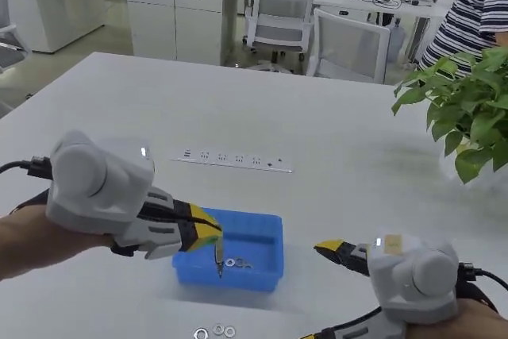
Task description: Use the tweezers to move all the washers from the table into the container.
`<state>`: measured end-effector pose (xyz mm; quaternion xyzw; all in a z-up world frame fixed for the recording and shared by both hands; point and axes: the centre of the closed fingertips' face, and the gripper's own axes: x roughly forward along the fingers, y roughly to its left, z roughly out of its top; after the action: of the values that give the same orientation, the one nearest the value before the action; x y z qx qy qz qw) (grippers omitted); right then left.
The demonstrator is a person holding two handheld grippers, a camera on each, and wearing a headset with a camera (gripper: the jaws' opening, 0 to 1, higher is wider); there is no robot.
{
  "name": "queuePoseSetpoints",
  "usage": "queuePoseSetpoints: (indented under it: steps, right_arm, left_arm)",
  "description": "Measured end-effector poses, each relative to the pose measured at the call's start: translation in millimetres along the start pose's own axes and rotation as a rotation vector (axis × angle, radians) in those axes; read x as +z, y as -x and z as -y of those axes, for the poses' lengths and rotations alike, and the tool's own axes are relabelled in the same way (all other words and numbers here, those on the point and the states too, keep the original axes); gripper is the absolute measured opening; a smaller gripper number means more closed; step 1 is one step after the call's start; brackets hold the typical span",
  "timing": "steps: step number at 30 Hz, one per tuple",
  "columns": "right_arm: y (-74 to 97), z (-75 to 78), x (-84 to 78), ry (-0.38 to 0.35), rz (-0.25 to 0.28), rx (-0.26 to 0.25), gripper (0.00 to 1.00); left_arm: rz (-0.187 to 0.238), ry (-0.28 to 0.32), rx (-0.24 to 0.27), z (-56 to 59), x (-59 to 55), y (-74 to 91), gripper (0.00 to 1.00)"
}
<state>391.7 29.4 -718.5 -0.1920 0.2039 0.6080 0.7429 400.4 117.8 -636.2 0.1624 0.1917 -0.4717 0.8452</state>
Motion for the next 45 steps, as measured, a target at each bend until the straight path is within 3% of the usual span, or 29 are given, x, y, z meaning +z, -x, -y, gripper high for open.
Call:
queuePoseSetpoints:
  steps: [15,29,45]
  right_arm:
    - [2.3,-10.5,-6.5,-0.014,0.008,-0.007,0.99]
    - [2.4,-16.5,-11.9,-0.02,0.005,0.002,0.97]
    - [3.2,-18.8,-18.8,-0.032,-0.006,0.007,0.96]
  left_arm:
    - [0.0,0.006,-0.03,19.9,-11.8,-9.9,0.05]
    - [-0.027,0.001,-0.07,39.1,-24.8,-24.7,0.05]
    - [-0.054,0.002,-0.11,48.9,-33.4,-34.3,0.05]
